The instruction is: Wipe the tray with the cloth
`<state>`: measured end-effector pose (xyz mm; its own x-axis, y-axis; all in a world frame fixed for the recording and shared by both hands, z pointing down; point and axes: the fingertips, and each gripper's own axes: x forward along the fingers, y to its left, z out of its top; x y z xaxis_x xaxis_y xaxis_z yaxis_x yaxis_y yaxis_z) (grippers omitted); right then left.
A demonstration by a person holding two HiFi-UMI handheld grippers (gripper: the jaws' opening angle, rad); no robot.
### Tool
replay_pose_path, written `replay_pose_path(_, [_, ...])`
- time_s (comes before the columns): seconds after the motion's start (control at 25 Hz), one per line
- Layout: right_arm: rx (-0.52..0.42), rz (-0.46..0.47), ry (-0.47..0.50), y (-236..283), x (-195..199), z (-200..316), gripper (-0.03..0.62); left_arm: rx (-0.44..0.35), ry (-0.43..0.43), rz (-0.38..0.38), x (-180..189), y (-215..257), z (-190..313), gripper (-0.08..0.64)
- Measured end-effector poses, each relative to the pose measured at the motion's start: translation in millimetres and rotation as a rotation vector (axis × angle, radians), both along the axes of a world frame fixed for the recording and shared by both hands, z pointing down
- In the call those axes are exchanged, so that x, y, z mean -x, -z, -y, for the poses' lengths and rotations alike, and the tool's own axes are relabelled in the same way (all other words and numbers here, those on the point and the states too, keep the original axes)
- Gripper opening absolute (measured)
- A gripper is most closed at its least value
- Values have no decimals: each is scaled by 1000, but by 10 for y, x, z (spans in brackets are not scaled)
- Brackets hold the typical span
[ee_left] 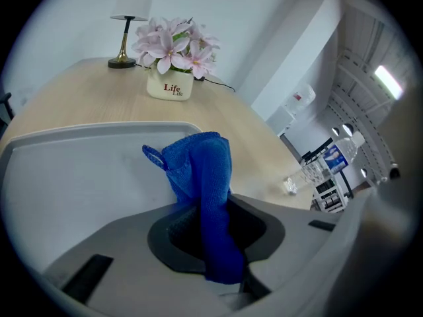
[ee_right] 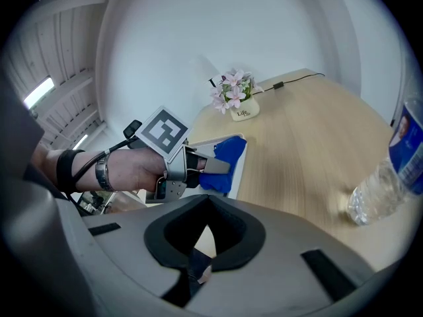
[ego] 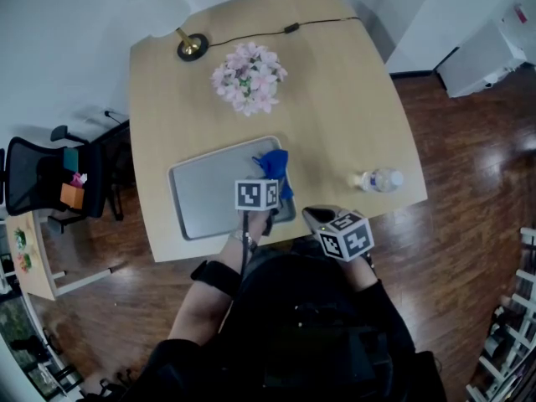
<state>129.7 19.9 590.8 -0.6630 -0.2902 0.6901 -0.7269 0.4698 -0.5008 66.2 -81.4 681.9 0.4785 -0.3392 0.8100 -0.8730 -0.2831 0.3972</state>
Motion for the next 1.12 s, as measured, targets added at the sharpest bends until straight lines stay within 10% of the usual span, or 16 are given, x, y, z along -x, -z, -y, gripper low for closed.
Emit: replay_pose_path(1.12, [-51, -9, 0, 156, 262, -342, -2, 38, -188, -26, -55, 61, -1015, 92])
